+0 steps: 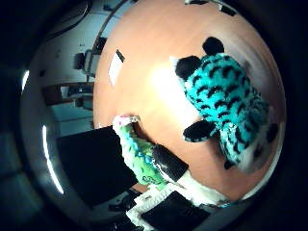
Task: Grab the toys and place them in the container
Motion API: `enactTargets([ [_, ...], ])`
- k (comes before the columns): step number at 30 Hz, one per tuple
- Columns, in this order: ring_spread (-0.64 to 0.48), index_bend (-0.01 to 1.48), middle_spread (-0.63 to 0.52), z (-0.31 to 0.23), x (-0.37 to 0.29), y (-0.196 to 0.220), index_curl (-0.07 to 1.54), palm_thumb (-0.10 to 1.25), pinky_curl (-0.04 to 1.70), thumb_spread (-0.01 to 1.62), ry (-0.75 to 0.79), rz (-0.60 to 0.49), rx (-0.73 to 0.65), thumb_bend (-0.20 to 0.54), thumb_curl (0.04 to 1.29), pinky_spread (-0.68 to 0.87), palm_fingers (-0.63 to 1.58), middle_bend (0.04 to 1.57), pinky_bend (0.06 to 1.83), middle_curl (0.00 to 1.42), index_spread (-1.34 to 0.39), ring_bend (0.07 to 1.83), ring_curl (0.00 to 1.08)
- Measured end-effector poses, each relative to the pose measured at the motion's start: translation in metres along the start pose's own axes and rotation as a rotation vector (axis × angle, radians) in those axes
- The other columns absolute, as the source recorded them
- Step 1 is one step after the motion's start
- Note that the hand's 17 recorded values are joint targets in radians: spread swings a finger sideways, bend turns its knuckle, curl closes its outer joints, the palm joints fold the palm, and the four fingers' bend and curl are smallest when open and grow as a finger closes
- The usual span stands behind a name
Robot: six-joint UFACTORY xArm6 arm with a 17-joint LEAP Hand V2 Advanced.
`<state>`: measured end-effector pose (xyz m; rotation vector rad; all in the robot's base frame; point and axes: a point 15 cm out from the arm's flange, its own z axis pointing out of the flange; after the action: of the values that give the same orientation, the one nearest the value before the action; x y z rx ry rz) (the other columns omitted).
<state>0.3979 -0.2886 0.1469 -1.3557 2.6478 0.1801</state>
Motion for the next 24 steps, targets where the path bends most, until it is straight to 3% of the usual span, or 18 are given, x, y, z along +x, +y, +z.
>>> enactTargets([
  [10,0.27,0.15,0.22,0.030,0.014,-0.007,0.25,0.54,0.30,1.04,0.034,0.005,-0.053,-0.019,0.29,0.45,0.11,0.25,0.40,0.34,-0.10,0.32,0.25],
  [15,0.14,0.15,0.04,0.036,0.019,-0.006,0.25,0.66,0.29,1.03,0.057,-0.002,-0.070,-0.007,0.32,0.37,0.34,0.37,0.39,0.39,-0.12,0.45,0.29],
  [19,-0.13,0.18,-0.14,0.035,0.021,-0.007,0.27,0.79,0.30,1.02,0.069,-0.011,-0.070,-0.007,0.36,0.08,0.64,0.52,0.45,0.48,-0.21,0.72,0.38],
  [22,-0.27,0.26,-0.28,0.030,0.020,-0.008,0.35,0.87,0.42,1.01,0.069,-0.013,-0.060,-0.012,0.39,-0.20,0.88,0.66,0.71,0.61,-0.33,0.94,0.51],
  [24,-0.32,0.41,-0.33,0.024,0.020,-0.010,0.44,0.90,0.51,1.01,0.069,-0.013,-0.048,-0.013,0.41,-0.27,0.97,0.73,0.86,0.70,-0.41,1.06,0.58],
])
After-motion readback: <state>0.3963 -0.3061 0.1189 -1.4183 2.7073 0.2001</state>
